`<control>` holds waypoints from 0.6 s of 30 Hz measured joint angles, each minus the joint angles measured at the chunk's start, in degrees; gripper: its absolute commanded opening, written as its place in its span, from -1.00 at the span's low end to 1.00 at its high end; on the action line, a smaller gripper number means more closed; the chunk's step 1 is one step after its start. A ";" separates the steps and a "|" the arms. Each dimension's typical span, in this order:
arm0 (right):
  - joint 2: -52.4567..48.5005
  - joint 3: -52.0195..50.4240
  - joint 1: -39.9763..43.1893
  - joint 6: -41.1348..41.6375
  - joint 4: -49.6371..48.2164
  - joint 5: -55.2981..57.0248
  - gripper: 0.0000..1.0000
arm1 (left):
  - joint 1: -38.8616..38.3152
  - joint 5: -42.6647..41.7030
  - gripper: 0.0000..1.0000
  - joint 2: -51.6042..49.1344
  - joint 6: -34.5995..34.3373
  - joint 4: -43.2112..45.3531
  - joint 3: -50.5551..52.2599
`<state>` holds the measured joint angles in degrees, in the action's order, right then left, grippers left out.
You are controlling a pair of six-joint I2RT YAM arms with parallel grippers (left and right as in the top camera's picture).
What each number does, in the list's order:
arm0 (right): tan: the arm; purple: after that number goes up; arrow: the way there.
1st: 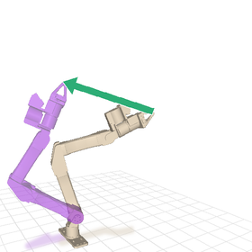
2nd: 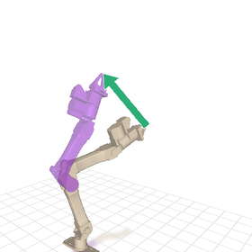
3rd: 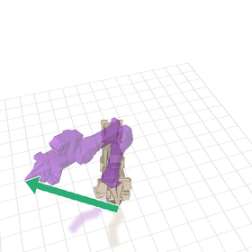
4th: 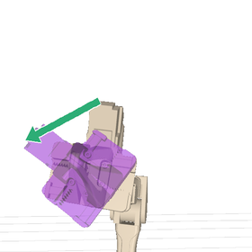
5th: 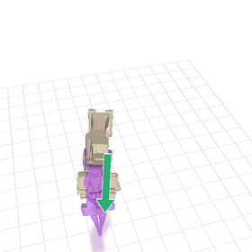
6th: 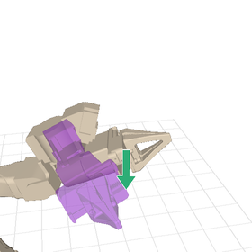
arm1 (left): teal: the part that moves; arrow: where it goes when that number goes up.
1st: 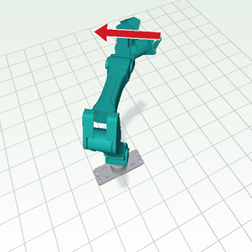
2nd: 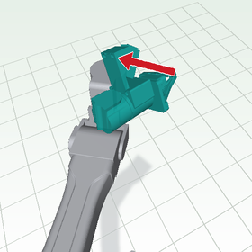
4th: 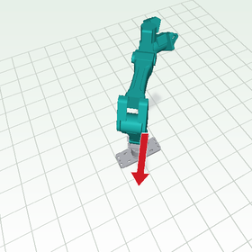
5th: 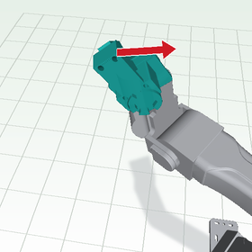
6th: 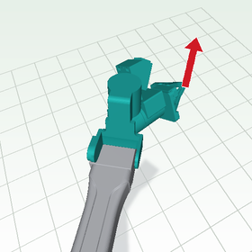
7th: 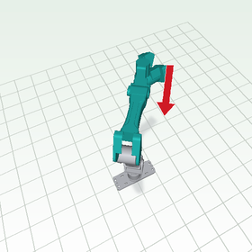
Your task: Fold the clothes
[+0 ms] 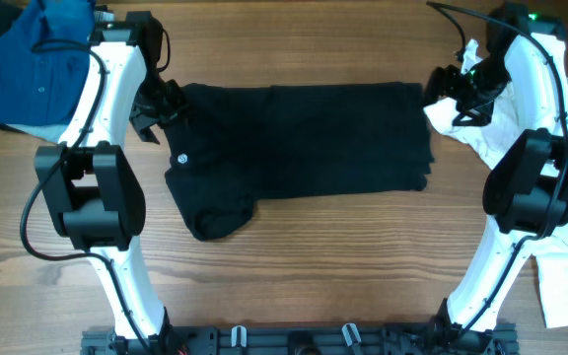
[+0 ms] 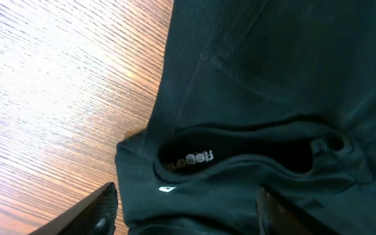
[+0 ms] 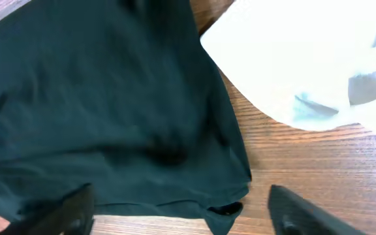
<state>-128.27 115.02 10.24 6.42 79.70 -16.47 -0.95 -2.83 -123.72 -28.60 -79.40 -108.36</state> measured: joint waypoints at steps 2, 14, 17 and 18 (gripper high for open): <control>0.00 0.00 0.00 -0.07 -0.63 0.02 0.39 | 0.00 0.00 -0.59 0.00 -0.07 0.42 0.00; 0.00 -0.02 0.00 -1.86 -3.98 -3.04 0.05 | -1.33 -2.56 -0.73 0.00 0.44 1.77 0.04; 0.00 1.01 0.00 -2.69 -4.00 -3.54 0.03 | -3.45 -2.34 -0.64 0.00 1.22 1.95 0.04; 0.00 1.55 0.00 -3.19 -3.91 -3.82 0.06 | -4.24 -2.38 -0.61 0.00 1.36 1.86 0.04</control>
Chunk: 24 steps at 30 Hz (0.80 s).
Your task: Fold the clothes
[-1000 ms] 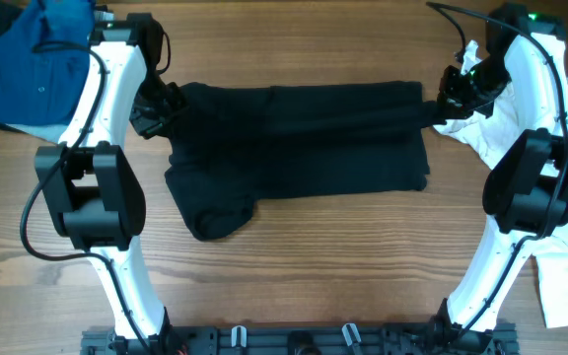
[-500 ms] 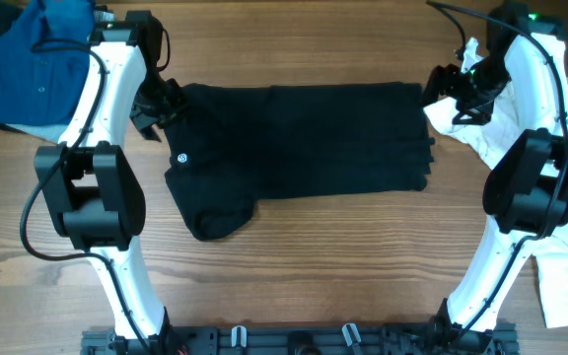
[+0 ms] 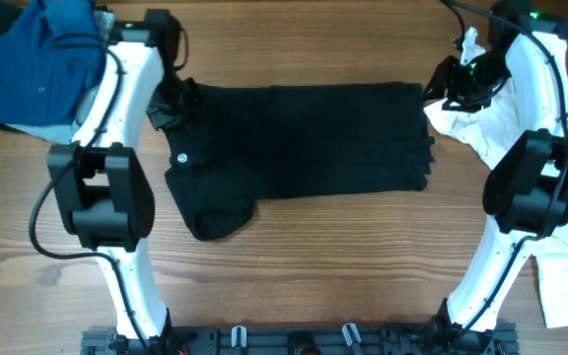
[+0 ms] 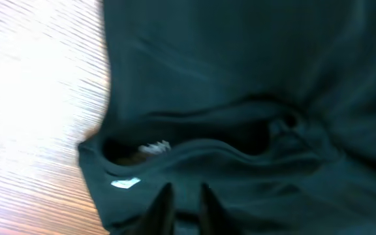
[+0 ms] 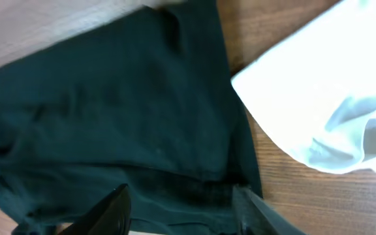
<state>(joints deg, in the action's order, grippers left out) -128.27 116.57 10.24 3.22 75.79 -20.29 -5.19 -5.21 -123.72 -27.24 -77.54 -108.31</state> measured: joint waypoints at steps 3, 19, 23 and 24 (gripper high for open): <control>0.00 2.01 -0.07 -1.14 0.00 -0.63 -0.21 | -1.90 0.00 -0.88 0.00 0.35 -0.24 0.00; 0.35 3.15 -6.05 -3.50 7.39 -0.20 -0.58 | -8.28 1.11 -0.91 0.31 1.03 -9.90 0.07; 1.66 3.15 -6.80 -2.71 7.93 2.12 -0.68 | -9.92 2.62 -0.91 0.52 0.98 -9.88 0.07; 2.43 3.15 -6.75 -2.47 7.93 2.60 -0.68 | -10.40 3.15 -0.91 0.66 0.90 -9.84 0.07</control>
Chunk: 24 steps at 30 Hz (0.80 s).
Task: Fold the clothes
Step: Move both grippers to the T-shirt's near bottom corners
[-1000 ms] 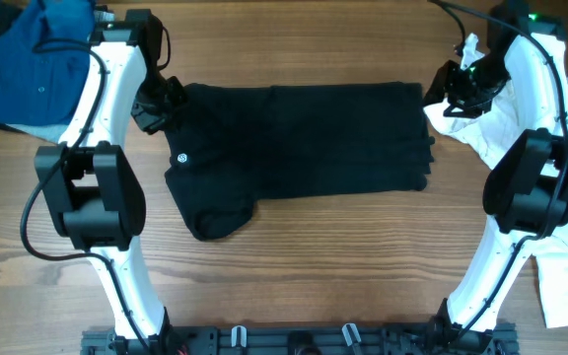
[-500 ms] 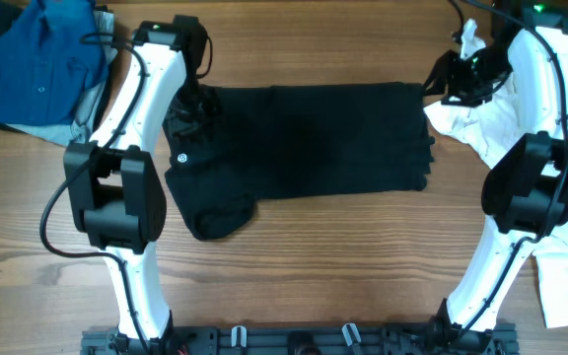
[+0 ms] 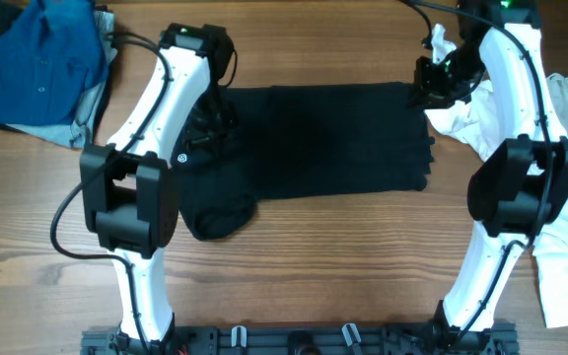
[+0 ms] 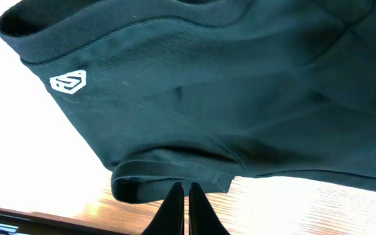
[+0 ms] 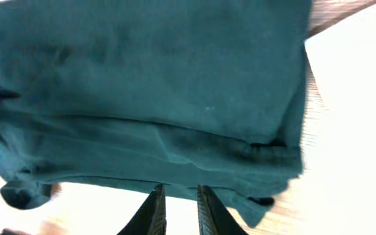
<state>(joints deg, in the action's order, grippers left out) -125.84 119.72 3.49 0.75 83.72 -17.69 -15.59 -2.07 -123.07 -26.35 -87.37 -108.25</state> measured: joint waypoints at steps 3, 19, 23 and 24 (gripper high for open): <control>4.44 -0.02 0.15 0.22 -1.81 0.92 -0.79 | -1.84 2.75 -0.92 1.73 -0.61 1.36 0.15; 43.43 -12.76 -11.78 5.68 -5.60 7.08 -0.20 | -15.80 15.72 -0.89 30.45 -13.44 9.25 23.06; 47.80 -25.99 -11.91 8.48 -8.48 9.18 0.03 | -16.04 13.27 -0.72 32.28 -15.37 17.00 35.89; 48.37 -30.47 -11.91 8.90 -10.43 9.18 0.08 | -16.04 12.90 -0.69 32.74 -15.58 18.16 37.64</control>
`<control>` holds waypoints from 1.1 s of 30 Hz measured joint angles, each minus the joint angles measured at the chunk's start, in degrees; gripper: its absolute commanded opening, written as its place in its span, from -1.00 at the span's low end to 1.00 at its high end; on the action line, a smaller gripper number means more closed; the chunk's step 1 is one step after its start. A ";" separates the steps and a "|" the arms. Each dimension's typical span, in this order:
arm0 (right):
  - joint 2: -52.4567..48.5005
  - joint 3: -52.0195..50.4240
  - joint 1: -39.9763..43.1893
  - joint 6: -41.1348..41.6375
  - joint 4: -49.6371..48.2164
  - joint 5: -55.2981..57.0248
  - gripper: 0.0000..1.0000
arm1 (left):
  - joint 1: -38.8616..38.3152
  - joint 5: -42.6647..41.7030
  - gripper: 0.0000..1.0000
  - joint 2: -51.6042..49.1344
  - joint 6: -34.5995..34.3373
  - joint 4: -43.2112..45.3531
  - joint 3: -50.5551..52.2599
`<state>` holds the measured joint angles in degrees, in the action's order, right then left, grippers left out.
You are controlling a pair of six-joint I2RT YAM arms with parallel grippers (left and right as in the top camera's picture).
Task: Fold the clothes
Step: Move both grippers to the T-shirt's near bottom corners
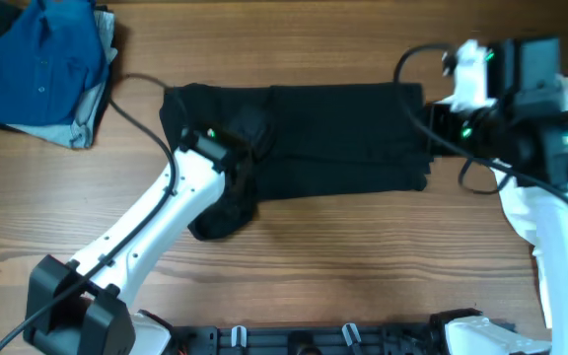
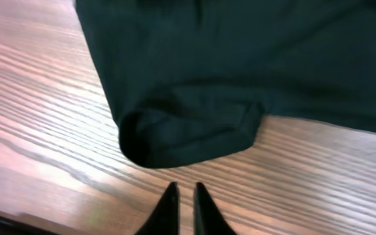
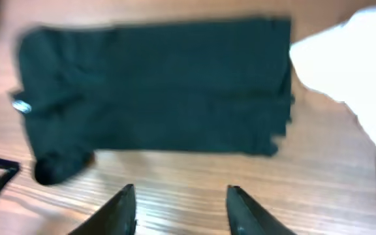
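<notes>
A black garment [image 1: 314, 138] lies flat as a long band across the table, its collar end to the left. Its rolled sleeve [image 2: 188, 130] bulges out at the front left, seen too as a lump [image 1: 220, 219]. My left gripper [image 2: 181, 196] is shut with nothing in it, over bare wood just in front of that sleeve. My right gripper [image 3: 181, 196] is open and empty, raised over the wood in front of the garment [image 3: 155, 85], which the right wrist view shows whole.
A blue shirt [image 1: 42, 54] on a grey garment lies at the back left corner. White clothes are heaped at the right edge, and the white cloth [image 3: 344, 65] touches the black garment's right end. Bare wooden table [image 1: 363, 266] runs along the front.
My right gripper, nearly shut low over the garment's right end, is now open and higher, in front of it. My left gripper, still shut, now looks at the sleeve and bare table.
Both grippers were open low over the garment's ends, the left by the collar, the right by the hem. The left was then shut and the right narrower, then both stood nearly shut over the cloth. Now both are off it; the garment lies much as before.
</notes>
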<state>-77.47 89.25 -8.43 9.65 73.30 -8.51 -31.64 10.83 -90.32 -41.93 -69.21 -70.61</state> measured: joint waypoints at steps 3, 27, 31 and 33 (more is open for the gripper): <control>0.11 -10.60 0.00 -0.07 -5.55 -2.01 0.27 | 0.00 -0.85 -0.47 1.14 -0.72 1.84 3.80; -4.07 -38.93 17.40 6.23 -28.63 -11.04 0.99 | -0.02 -3.02 -0.11 2.08 -3.02 10.73 16.24; -8.57 -38.95 18.84 7.26 -30.27 -11.43 0.99 | -0.02 -3.23 -0.10 2.08 -3.04 11.32 16.24; -11.19 -38.95 18.82 7.93 -32.20 -12.22 0.92 | -0.02 -3.26 -0.10 2.08 -3.10 11.32 16.24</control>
<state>-88.66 50.30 10.39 17.58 41.10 -20.73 -31.66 7.57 -88.25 -45.04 -57.89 -54.37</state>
